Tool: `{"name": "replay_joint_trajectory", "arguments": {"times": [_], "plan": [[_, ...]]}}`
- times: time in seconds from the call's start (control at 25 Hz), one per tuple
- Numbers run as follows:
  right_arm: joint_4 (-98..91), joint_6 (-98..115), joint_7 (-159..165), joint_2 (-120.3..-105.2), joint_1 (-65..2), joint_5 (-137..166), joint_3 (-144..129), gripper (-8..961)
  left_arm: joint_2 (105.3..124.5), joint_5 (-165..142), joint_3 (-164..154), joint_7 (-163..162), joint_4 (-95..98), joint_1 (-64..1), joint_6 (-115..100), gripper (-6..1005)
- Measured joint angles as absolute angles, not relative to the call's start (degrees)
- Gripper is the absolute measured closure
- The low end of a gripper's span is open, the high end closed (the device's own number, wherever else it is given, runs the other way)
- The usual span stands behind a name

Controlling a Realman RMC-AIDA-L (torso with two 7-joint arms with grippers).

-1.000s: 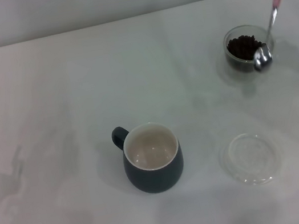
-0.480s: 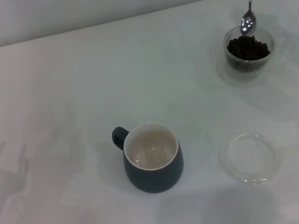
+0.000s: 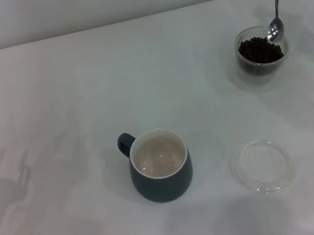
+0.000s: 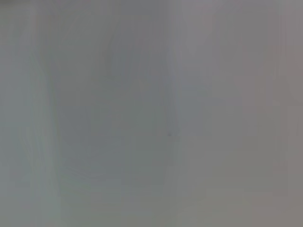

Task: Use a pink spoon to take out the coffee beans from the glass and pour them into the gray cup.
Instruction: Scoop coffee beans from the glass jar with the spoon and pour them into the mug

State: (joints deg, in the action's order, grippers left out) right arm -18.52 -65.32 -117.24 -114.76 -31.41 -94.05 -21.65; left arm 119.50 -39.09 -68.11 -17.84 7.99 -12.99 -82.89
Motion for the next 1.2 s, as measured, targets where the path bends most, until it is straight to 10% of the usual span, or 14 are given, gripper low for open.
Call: {"name": "replay_joint_trajectory", "arguments": {"times": [1.2], "plan": [[-9.7, -60.1, -111.7, -115.31, -30.8, -101.8, -21.4, 803, 119.27, -39.1, -68.1, -16.6, 8.0, -14.2, -82.9, 543]]}}
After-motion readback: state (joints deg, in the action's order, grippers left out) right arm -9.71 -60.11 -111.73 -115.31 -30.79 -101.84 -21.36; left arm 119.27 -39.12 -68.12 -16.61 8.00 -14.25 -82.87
